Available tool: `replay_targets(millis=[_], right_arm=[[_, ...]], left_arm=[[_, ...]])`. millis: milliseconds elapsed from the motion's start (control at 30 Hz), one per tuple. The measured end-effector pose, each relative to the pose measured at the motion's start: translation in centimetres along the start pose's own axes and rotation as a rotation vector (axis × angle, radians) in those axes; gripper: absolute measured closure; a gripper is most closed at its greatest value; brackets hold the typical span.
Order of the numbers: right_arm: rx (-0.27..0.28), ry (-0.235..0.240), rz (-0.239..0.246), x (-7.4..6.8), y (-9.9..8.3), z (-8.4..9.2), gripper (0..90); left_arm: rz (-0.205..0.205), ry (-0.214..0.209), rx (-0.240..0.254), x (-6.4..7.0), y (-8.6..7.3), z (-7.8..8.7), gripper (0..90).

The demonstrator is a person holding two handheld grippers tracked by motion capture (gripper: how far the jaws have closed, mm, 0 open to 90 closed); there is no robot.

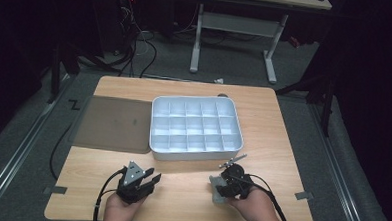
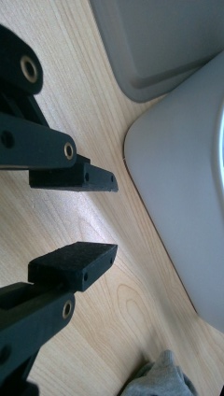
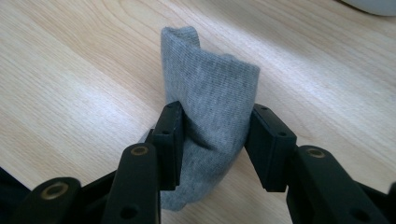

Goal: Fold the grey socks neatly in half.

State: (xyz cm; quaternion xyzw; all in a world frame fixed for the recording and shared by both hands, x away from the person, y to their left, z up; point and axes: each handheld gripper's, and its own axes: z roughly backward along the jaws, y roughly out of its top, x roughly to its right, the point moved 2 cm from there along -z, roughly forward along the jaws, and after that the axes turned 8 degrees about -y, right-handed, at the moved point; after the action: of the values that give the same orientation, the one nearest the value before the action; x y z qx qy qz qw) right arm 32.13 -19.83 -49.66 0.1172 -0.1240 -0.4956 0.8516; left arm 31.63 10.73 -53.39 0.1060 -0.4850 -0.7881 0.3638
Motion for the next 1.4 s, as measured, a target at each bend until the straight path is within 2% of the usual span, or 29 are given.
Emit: replay_targets(millis=[200,333,467,500,633,733,767,800,867,1067,1100,1167,1200,1367,1400], right_arm=[[-0.036,-0.059,0.041,0.4,0.6,0.0,59.4],[-0.058,-0.077,0.072,1.0,0.9,-0.1,59.1],[-0.071,-0.065,0.078,1.1,1.1,-0.3,58.1],[-0.083,-0.05,0.071,0.9,1.4,-0.6,57.7],[-0.098,-0.045,0.085,0.5,1.6,-0.9,57.8],[-0.115,-0.072,0.139,-0.3,1.9,-0.9,63.0],[-0.115,-0.072,0.139,-0.3,1.9,-0.9,63.0],[-0.109,-0.085,0.173,-0.6,2.0,-0.9,66.4],[-0.108,-0.092,0.182,-0.8,2.0,-0.9,67.7],[-0.106,-0.091,0.174,-1.1,1.9,-1.1,67.6],[-0.112,-0.071,0.139,-1.0,2.0,-1.2,67.1],[-0.114,-0.06,0.129,-0.8,2.0,-1.3,67.1],[-0.129,-0.047,0.103,-0.7,2.1,-1.3,67.0],[-0.128,-0.039,0.107,-0.5,2.2,-1.4,66.5],[-0.119,-0.033,0.13,-0.3,2.2,-1.5,66.4]], left_arm=[[0.002,0.006,0.006,-0.1,0.0,0.1,62.6],[-0.001,0.014,0.011,-0.4,0.0,0.2,60.3],[0.012,0.02,0.024,-0.7,0.0,0.4,57.5],[0.015,0.021,0.024,-0.9,0.0,0.5,57.1],[0.015,0.027,0.023,-1.0,-0.1,0.5,56.1],[0.012,0.025,0.022,-1.0,-0.1,0.4,55.7],[0.012,0.025,0.022,-1.0,-0.1,0.4,55.7],[0.011,0.024,0.021,-1.0,-0.1,0.4,55.6],[0.008,0.02,0.018,-1.0,-0.1,0.4,55.5],[0.007,0.017,0.02,-1.0,-0.1,0.3,54.9],[0.008,0.015,0.023,-0.9,-0.1,0.3,54.6],[0.008,0.013,0.023,-0.9,-0.1,0.3,54.4],[0.011,0.012,0.022,-0.9,-0.1,0.3,54.3],[0.014,0.007,0.023,-0.9,-0.1,0.2,54.0],[0.014,0.007,0.023,-0.9,-0.2,0.2,53.9]])
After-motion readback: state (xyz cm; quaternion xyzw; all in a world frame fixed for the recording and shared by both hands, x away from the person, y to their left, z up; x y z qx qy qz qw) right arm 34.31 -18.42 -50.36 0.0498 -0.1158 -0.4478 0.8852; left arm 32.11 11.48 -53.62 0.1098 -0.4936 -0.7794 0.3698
